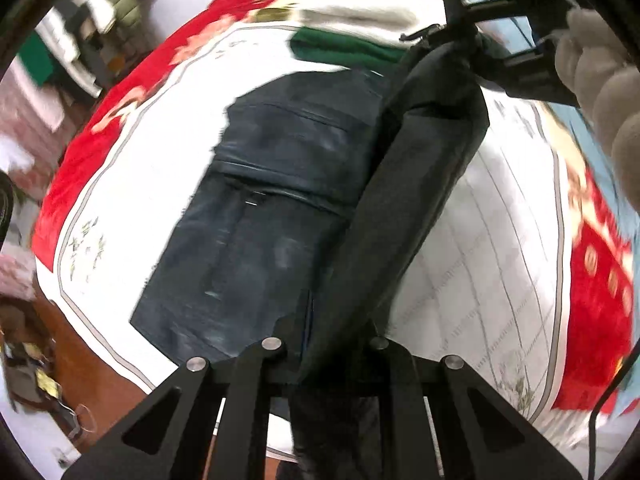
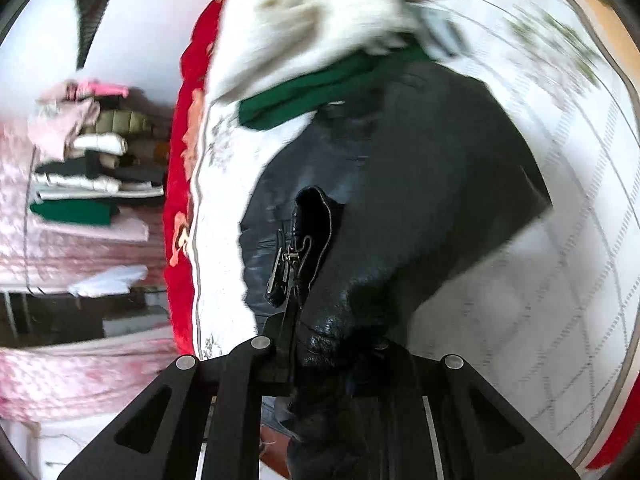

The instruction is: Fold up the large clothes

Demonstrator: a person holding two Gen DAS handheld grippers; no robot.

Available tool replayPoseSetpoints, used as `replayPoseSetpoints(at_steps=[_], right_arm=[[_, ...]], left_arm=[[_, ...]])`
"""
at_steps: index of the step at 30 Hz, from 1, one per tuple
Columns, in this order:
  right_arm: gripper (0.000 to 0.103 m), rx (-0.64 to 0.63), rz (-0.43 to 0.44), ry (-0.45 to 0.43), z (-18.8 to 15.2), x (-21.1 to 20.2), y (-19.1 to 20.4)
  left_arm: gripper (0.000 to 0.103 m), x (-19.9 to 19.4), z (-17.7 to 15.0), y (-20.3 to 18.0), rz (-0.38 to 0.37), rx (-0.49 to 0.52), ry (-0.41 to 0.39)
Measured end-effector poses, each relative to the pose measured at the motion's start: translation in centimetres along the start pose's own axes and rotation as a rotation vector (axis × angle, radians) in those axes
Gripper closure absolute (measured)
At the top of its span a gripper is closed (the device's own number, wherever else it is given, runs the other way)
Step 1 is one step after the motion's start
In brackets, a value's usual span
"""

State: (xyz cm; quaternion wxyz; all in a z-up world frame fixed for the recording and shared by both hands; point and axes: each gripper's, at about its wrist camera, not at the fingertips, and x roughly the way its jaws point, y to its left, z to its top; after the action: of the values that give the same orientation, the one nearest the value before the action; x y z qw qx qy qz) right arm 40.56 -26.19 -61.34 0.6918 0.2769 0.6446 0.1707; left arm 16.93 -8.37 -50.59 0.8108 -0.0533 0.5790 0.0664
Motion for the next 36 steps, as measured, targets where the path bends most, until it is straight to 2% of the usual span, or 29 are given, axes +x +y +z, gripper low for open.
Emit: replayPoseSetpoints(at_steps=[3,4,7,9,12,13,15,16,17,18,19,21,22,24,25,26,28,31,34,36], right_arm=[[0.086,-0.053,-0.048,0.020,0.6,3.1,6.2],[0.086,-0.081,-0.076,0.038,0.8,5.0,8.6],[0.086,-0.114,-0.147,0.088,1.3,10.3,12.9],[0.076,-0.127,-0.184,0.144,1.8,15.4,15.0],[0.058,-0.134,-0.146,0.241,2.3,20.7,15.5],[0.054,-0.120,-0.093,0.272,2.2,21.5,15.4],[0.053,-0.119,-0.037,0.272,2.2,21.0,15.5],[0.044,-0.138,-0.011,0.250,2.1,19.6,15.0],[0.028,-0.154,0.014,0.220,2.1,17.9,14.2],[0.021,-0.159,0.029,0.188,2.1,16.1,13.3],[0.016,-0.160,0.027,0.162,2.2,14.6,12.2],[0.016,-0.156,-0.018,0.112,2.5,11.4,8.8],[0.016,-0.145,-0.037,0.098,3.0,10.6,7.2],[0.016,-0.105,-0.078,0.089,3.7,9.8,3.7],[0.016,-0.085,-0.090,0.084,4.2,9.7,2.0],[0.016,-0.074,-0.092,0.079,4.7,9.9,0.6],[0.016,-0.068,-0.092,0.080,6.2,11.2,-1.9],[0.016,-0.068,-0.065,0.072,7.7,13.2,-3.7],[0.016,-0.051,0.032,0.081,9.2,15.6,-4.7],[0.023,-0.063,0.022,0.029,9.3,15.8,-4.6]], left_arm=[[0.094,0.6,1.3,4.4,-0.010,-0.057,0.009],[0.090,1.3,1.8,6.2,-0.011,-0.077,0.020],[0.086,4.4,2.8,11.0,-0.027,-0.159,0.083],[0.084,6.6,3.2,14.1,-0.028,-0.227,0.128],[0.077,8.7,2.4,18.9,-0.144,-0.397,0.191],[0.075,8.9,1.9,20.0,-0.197,-0.456,0.200],[0.075,8.9,1.0,20.9,-0.277,-0.534,0.218],[0.076,8.6,0.5,21.1,-0.326,-0.585,0.221],[0.077,8.5,0.1,21.1,-0.369,-0.624,0.224],[0.078,8.3,-0.4,21.0,-0.421,-0.673,0.229],[0.078,8.2,-0.6,21.0,-0.442,-0.703,0.226],[0.074,7.9,-0.9,21.1,-0.466,-0.775,0.209],[0.068,7.9,-0.9,21.2,-0.471,-0.797,0.197],[0.030,7.8,-0.5,21.6,-0.494,-0.829,0.141],[0.008,7.7,-0.2,21.9,-0.504,-0.838,0.106],[0.007,7.5,0.1,22.2,-0.495,-0.840,0.046],[0.007,7.4,1.0,22.7,-0.391,-0.795,-0.010],[0.007,7.8,2.1,23.5,-0.280,-0.764,-0.033],[0.007,7.4,2.8,23.4,-0.173,-0.722,-0.041],[0.007,7.0,2.8,22.9,-0.095,-0.680,-0.044]])
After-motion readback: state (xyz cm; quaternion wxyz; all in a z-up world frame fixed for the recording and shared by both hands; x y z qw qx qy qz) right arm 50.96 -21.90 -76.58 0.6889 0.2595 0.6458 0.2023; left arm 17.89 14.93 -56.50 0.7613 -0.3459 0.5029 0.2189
